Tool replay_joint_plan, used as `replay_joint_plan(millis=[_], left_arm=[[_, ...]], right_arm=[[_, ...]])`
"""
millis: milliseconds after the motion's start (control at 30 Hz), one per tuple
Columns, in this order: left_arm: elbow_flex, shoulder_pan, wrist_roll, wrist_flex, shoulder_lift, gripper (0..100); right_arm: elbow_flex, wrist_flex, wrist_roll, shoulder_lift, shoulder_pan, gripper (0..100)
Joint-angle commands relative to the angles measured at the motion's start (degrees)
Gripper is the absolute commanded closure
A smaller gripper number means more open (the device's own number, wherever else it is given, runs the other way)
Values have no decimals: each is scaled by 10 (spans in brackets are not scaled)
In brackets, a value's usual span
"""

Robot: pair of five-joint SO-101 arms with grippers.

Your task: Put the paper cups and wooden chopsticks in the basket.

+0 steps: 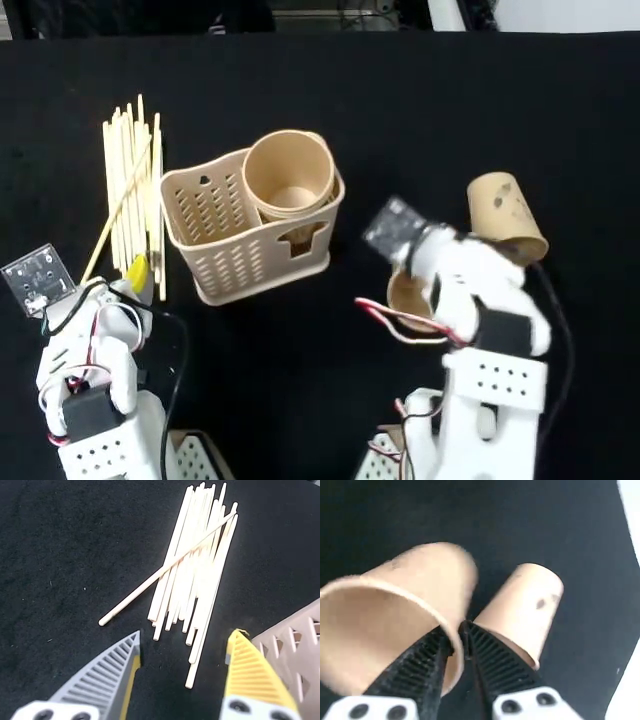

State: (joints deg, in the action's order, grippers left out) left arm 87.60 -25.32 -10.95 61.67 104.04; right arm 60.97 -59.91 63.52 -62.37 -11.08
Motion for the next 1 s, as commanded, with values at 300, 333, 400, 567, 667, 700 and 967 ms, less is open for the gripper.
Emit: replay_joint_plan(millis=[300, 333, 400, 567, 667, 700, 967], left_arm=[[-15, 6, 1, -4, 4, 726], [-15, 6, 1, -4, 4, 726], [-15, 6, 1, -4, 4, 726], [-15, 6, 1, -4, 4, 726], [-15, 6, 1, -4, 4, 726], [-15, 6, 1, -4, 4, 726], [-15, 5, 1, -4, 4, 726]], right_arm=[[-368, -214, -310, 45, 47, 987], [-403, -226, -331, 66, 48, 987], [-480, -246, -378, 116, 65, 987], [-689, -314, -449, 262, 135, 987], [-832, -371, -475, 350, 185, 987], [-884, -391, -484, 378, 198, 987], [-1085, -410, -552, 485, 271, 987]])
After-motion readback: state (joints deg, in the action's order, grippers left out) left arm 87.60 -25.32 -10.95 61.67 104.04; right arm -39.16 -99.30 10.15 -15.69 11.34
